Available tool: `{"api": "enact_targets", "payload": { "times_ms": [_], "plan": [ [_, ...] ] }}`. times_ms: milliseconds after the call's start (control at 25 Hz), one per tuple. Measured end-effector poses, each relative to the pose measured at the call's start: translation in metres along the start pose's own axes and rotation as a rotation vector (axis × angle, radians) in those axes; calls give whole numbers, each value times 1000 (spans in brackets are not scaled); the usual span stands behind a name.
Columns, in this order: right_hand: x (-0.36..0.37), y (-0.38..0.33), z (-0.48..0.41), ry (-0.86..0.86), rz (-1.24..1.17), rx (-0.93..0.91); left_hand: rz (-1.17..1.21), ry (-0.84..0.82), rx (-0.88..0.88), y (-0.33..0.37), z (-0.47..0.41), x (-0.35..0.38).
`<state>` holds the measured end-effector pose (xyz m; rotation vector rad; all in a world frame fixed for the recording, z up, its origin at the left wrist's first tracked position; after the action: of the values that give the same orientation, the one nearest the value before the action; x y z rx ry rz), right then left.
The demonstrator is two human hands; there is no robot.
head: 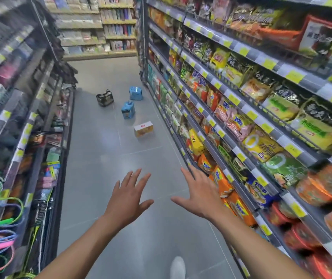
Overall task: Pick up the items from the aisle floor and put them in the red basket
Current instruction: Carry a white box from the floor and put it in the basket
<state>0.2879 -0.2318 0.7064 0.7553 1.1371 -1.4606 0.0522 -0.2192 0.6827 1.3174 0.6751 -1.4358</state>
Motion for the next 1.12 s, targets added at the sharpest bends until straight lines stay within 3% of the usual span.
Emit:
{"api": "enact_targets", "payload": {
  "times_ms": [480, 840, 1120],
  "plan": [
    [-59, 20, -185, -89, 18, -119, 40, -30, -175, -43, -143, -39],
    [-82, -40, -350, -161, 44, -178, 79, -41, -260, -162, -251, -67],
    [-116, -73, -466, -154, 15, -99, 73, -71, -210, -247, -357, -121]
  ]
}}
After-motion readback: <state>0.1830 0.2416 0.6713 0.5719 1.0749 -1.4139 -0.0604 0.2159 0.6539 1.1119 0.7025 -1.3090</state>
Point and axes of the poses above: each hand's wrist, its own z-axis away from the middle knuckle, its own x-axis out of the palm, y = z × x, the point moved 5 cm from there along -z, towards the middle knuckle, and after that the axes turned 13 degrees about -y, right-handed, at the moved point
